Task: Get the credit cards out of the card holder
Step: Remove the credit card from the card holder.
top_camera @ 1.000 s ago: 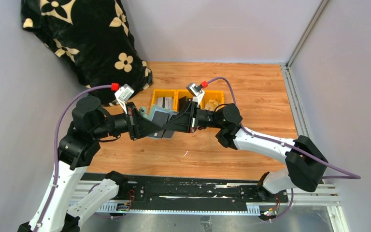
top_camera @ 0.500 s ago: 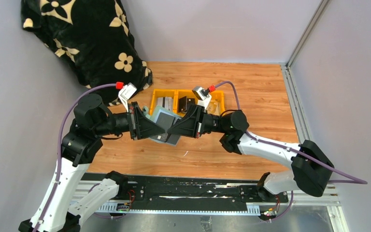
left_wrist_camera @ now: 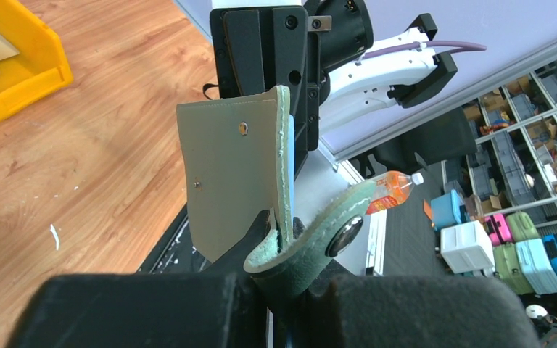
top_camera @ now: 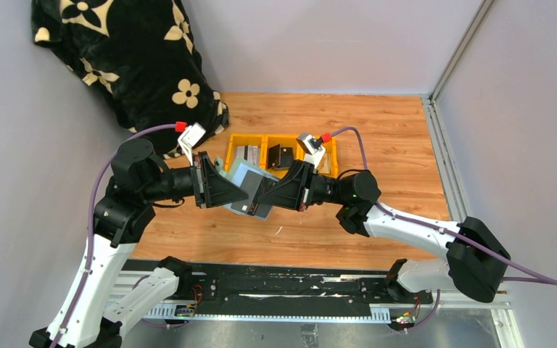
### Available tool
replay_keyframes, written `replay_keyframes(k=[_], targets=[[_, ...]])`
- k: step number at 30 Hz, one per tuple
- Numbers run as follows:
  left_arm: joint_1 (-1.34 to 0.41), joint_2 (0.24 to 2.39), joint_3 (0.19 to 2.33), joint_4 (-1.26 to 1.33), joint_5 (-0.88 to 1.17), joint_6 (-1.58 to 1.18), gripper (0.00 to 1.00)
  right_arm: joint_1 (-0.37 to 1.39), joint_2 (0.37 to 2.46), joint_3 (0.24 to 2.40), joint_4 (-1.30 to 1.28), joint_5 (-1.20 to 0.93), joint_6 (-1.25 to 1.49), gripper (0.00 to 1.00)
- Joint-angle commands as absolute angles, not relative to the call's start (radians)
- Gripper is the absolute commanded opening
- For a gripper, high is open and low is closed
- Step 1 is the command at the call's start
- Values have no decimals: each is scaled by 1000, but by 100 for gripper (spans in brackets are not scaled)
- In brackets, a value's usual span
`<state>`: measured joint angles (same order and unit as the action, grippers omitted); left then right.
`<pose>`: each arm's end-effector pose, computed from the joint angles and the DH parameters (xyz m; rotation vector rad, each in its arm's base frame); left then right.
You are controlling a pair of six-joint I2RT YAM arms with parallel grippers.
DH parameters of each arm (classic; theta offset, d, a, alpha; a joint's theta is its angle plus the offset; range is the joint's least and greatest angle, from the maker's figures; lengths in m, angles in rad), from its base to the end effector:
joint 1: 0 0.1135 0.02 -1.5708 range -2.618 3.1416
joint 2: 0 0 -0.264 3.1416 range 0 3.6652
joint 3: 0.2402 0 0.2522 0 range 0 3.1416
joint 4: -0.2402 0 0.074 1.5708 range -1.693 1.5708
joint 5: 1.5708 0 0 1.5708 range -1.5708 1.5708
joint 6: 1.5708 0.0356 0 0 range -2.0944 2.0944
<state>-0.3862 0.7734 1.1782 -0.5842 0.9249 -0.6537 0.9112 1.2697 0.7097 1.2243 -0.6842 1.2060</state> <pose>0.1065 -0.0740 0.4325 0.5022 1.8826 -1.5245 0.1422 0.2201 0.3490 -0.6352 1.2085 2.1648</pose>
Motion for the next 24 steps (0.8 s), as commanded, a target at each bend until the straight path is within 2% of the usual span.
replay_keyframes(k=[1,3,4,5,6,8,10,12,14,15,18,24], targets=[[-375,756,1203,-520,963,-673,3,919,1249,711,1211,-693,1177,0],[-376,758,1203,-521,962,-672,0,919,1252,718,1210,-701,1179,0],[-376,756,1203,-520,960,-671,0,919,1252,719,1212,-700,1182,7],[-376,756,1205,-521,957,-667,0,919,1254,723,1215,-699,1186,19],[-376,754,1204,-524,954,-662,0,919,1257,728,1221,-696,1192,28],[-376,755,1204,-536,949,-645,0,919,1268,747,1243,-686,1203,36],[-376,756,1204,-543,948,-635,0,919,1286,769,1266,-677,1221,39],[-376,754,1206,-554,943,-620,0,919,1307,791,1290,-682,1238,34],[-376,756,1212,-576,932,-596,0,919,1324,803,1315,-687,1255,22],[-374,760,1227,-623,910,-544,0,918,1329,797,1332,-687,1265,11],[-374,764,1251,-671,872,-493,0,903,1305,756,1320,-690,1260,1],[-373,776,1313,-777,748,-362,0,829,1172,641,1148,-719,1179,0]])
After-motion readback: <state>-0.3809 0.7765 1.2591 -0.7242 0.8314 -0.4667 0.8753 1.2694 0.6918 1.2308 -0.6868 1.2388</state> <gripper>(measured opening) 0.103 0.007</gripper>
